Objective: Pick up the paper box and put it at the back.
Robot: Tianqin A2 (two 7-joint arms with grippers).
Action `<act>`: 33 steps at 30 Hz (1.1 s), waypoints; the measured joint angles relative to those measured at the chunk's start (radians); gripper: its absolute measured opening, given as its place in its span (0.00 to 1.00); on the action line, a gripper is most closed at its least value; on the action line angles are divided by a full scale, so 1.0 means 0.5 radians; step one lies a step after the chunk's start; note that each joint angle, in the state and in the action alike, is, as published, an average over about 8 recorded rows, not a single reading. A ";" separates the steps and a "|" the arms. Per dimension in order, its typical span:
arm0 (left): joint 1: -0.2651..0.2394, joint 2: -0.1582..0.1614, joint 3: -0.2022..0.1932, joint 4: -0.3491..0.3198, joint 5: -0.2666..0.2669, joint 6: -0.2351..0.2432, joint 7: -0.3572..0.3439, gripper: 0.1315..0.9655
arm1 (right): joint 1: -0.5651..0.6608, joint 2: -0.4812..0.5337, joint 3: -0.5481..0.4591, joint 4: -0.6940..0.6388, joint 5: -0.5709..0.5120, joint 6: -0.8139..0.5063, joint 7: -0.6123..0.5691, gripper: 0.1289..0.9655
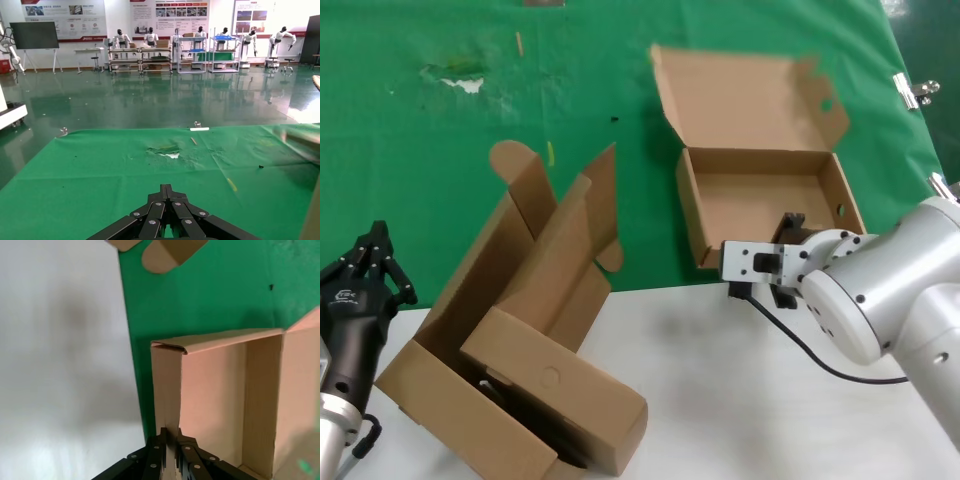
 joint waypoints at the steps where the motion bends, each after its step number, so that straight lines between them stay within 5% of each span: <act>1: 0.000 0.000 0.000 0.000 0.000 0.000 0.000 0.01 | -0.003 -0.018 0.016 -0.014 -0.011 0.014 -0.002 0.03; 15: 0.000 0.000 0.000 0.000 0.000 0.000 0.000 0.01 | -0.087 -0.164 0.205 0.012 -0.049 0.108 -0.073 0.17; 33: 0.000 0.000 0.000 0.000 0.000 0.000 0.000 0.01 | -0.367 -0.194 0.808 0.981 0.102 0.233 -0.109 0.60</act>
